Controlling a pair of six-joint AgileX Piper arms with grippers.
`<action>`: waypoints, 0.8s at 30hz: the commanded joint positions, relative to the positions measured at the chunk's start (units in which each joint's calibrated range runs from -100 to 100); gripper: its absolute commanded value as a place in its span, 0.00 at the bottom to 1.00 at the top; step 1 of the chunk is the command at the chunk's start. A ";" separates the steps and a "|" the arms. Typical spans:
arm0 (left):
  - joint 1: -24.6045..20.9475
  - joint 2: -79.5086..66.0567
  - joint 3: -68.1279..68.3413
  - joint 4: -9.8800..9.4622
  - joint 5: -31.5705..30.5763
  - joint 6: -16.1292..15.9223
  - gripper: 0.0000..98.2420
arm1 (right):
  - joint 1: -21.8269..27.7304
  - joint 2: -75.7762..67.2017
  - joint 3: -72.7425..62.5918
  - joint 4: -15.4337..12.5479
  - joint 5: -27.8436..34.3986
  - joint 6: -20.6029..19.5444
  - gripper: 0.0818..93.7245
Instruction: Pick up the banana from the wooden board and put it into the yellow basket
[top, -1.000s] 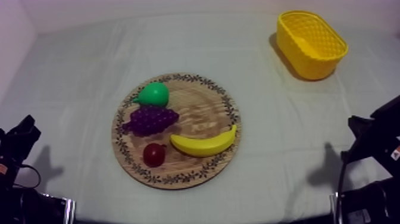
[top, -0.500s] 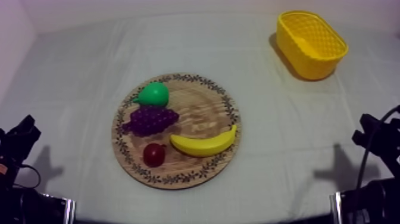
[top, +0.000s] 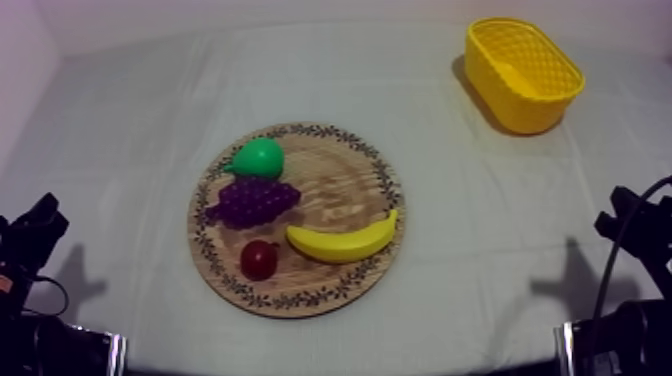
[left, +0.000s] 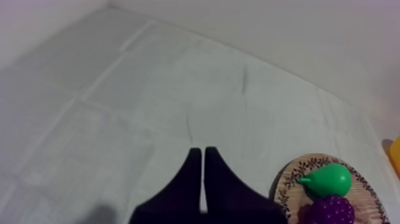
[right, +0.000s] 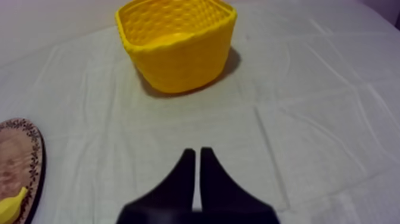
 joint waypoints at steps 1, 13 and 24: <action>0.02 -0.05 -0.01 0.03 -0.01 -0.02 0.00 | 0.04 -0.07 0.11 -0.03 0.37 -0.43 0.01; 0.02 -0.05 -0.01 0.03 -0.01 0.01 0.00 | 0.40 -0.07 -4.08 -2.34 6.20 6.60 0.01; 0.02 -0.05 -0.01 0.03 -0.01 0.01 0.00 | 0.42 -0.07 -3.57 -2.08 5.12 5.15 0.01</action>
